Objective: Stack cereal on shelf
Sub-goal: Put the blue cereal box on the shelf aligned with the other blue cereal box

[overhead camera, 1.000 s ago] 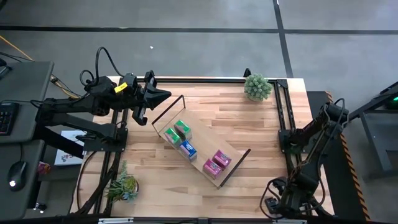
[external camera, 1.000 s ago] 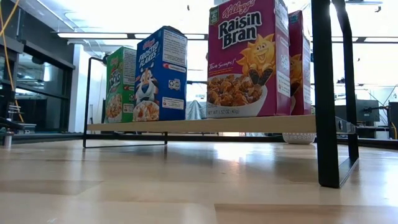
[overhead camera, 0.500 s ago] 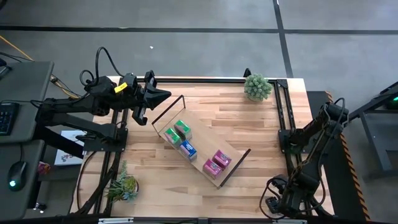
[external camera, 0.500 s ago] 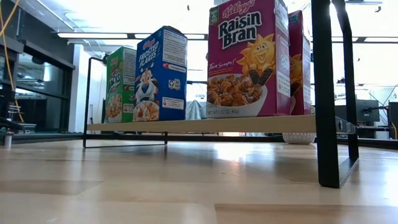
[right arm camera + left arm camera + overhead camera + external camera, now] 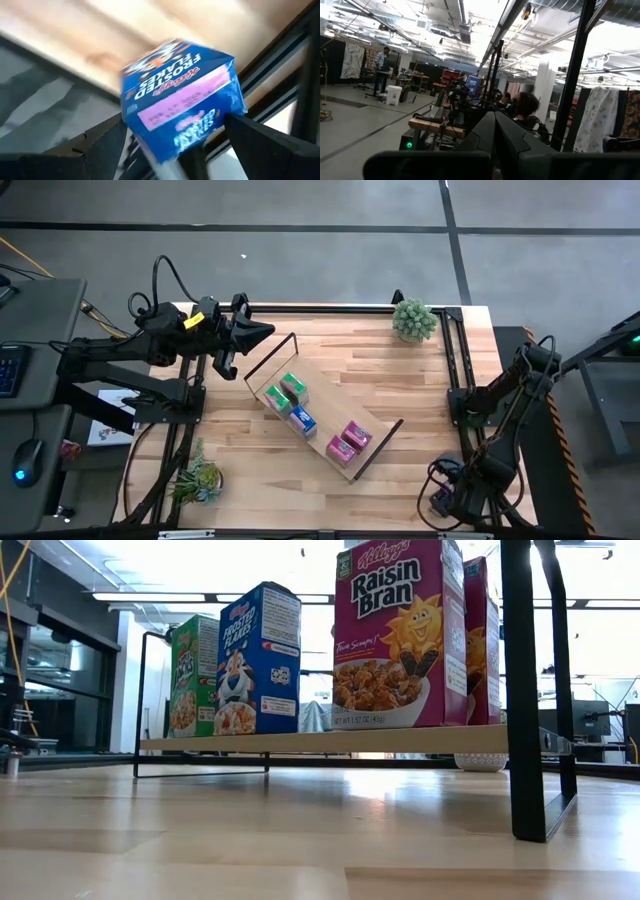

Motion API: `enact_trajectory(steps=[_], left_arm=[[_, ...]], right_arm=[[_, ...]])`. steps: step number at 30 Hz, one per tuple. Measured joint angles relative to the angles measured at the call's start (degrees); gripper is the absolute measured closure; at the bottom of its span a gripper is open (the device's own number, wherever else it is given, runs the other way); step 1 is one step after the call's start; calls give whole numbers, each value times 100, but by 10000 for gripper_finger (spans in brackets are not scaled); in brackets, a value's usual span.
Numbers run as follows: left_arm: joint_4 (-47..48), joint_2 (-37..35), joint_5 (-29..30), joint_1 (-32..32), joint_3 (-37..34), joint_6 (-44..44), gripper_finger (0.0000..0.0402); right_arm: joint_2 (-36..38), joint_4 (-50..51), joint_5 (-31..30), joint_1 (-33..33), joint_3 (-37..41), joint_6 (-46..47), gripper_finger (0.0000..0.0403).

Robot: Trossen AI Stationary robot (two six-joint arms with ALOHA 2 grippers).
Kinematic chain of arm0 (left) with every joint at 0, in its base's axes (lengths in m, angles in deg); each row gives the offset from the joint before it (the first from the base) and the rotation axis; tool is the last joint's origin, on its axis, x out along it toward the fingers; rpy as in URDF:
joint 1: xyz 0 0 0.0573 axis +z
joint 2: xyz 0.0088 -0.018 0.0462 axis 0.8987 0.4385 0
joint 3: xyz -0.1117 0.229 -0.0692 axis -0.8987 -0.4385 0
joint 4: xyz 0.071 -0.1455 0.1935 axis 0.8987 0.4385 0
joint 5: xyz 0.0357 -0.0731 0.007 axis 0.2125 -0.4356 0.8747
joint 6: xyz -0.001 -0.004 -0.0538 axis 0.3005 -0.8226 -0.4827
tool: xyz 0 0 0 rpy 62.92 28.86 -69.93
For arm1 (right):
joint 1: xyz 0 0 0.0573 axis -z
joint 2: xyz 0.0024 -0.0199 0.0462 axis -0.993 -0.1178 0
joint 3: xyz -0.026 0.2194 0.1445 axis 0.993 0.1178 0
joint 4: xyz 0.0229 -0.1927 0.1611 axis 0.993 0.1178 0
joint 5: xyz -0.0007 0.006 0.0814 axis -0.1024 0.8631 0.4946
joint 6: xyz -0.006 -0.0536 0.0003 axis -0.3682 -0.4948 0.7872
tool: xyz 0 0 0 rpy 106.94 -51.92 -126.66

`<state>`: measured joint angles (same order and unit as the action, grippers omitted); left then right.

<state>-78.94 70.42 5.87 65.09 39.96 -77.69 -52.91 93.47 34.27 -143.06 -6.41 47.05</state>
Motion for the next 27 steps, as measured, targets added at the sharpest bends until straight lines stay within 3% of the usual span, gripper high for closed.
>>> enact_trajectory(steps=[11,18,27], left_arm=[[-2,0,3,-1,0,-151,401],[-2,0,4,-2,0,-151,401],[2,0,4,-1,0,-149,401]], right_arm=[[-33,62,-589,55,27,-207,77],[-33,57,-659,127,27,-181,78],[-28,68,-622,137,27,-168,125]])
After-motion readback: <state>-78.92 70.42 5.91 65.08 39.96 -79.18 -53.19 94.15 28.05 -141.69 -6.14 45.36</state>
